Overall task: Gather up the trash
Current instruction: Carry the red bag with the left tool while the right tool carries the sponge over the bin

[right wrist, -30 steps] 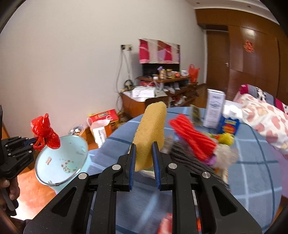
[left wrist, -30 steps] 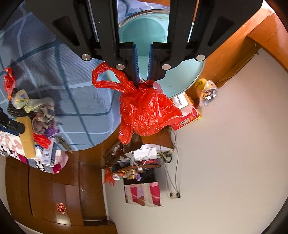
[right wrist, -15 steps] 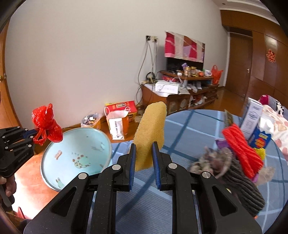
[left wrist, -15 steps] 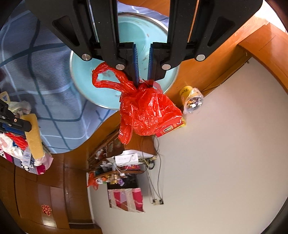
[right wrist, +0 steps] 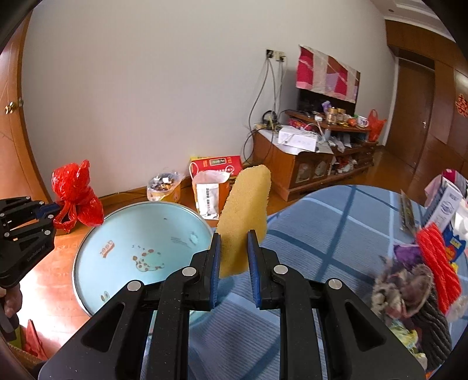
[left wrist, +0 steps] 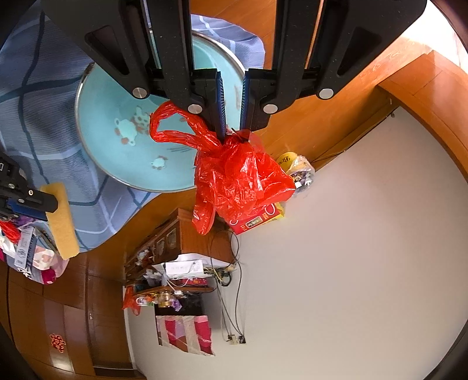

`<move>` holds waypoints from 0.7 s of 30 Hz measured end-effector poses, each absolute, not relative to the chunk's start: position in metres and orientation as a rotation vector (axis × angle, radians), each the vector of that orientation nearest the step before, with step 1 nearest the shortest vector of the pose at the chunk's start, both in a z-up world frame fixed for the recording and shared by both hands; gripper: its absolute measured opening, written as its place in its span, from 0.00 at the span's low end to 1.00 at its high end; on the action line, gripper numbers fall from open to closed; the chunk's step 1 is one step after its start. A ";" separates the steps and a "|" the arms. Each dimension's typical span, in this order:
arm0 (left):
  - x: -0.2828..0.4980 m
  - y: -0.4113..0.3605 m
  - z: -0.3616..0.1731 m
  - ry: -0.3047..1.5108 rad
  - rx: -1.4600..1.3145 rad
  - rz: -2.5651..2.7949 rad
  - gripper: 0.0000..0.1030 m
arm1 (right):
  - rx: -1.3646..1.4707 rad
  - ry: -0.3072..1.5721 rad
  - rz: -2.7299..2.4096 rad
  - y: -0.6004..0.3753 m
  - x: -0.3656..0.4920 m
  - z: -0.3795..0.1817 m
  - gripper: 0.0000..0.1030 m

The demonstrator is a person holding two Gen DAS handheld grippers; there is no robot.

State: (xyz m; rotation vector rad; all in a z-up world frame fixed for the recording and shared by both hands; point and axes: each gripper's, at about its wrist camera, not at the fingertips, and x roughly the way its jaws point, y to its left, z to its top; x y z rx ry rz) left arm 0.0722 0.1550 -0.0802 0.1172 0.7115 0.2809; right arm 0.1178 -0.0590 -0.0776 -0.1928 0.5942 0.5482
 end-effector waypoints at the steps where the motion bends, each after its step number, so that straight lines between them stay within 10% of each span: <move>1: 0.071 0.158 -0.080 0.712 0.114 0.288 0.09 | -0.196 0.597 0.554 -0.056 0.119 -0.078 0.18; 21: 0.073 0.175 -0.083 0.734 0.100 0.325 0.09 | -0.242 0.613 0.628 -0.013 0.119 -0.087 0.18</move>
